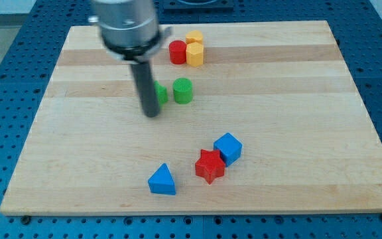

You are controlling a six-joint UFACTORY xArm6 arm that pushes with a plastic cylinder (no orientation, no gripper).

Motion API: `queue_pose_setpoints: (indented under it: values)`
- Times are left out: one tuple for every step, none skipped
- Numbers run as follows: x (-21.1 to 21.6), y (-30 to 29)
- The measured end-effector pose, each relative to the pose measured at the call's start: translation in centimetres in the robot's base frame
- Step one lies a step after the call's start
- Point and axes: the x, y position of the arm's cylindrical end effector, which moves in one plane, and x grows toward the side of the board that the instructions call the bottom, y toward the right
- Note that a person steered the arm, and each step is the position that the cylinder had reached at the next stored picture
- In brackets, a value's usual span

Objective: Move the red circle towards left

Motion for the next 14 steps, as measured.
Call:
queue_pose_setpoints:
  values:
    - [-1.9, 1.0]
    - [1.8, 9.0]
    - [-3.9, 16.5]
    - [-15.4, 16.7]
    - [-24.4, 16.6]
    - [-24.8, 8.4]
    - [-20.4, 7.1]
    - [-15.2, 5.1]
    - [-13.2, 6.5]
    - [-13.1, 4.4]
    - [-12.2, -1.4]
    - [-11.7, -6.6]
    - [-11.7, -13.2]
    - [-15.8, -11.4]
